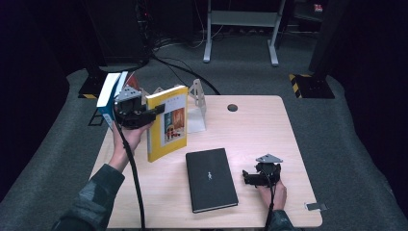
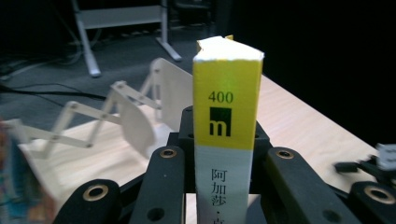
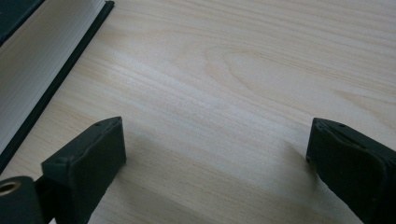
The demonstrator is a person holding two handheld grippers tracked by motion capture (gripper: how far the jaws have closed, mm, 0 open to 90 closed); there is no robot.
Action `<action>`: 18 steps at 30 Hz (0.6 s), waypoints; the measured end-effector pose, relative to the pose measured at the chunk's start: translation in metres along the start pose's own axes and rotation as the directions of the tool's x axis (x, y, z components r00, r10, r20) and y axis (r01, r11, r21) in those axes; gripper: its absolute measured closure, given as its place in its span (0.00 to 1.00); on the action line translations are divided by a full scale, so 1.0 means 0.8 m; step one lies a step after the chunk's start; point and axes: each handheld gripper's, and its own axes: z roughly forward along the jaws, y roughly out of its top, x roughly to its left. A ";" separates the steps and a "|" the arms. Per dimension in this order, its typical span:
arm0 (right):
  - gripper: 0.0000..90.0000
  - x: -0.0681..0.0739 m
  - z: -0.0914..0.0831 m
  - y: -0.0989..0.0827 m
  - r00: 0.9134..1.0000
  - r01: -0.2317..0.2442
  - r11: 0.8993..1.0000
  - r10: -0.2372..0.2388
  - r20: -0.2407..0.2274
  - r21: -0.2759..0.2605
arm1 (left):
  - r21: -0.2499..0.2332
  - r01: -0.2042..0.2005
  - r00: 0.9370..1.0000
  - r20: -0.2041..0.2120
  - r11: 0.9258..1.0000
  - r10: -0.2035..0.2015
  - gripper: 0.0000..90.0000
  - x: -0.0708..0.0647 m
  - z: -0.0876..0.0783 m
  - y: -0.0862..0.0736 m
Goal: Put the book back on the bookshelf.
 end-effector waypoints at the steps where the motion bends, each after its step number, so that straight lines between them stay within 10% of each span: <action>1: 0.05 0.000 0.000 0.000 1.000 0.000 1.000 0.000 0.000 0.000 | 0.000 0.000 1.000 0.000 1.000 0.000 0.84 0.000 0.000 0.000; 18: 0.05 0.000 0.000 0.000 1.000 0.001 1.000 -0.001 -0.001 -0.002 | -0.050 -0.003 0.970 -0.241 0.999 -0.009 0.84 0.044 -0.016 -0.007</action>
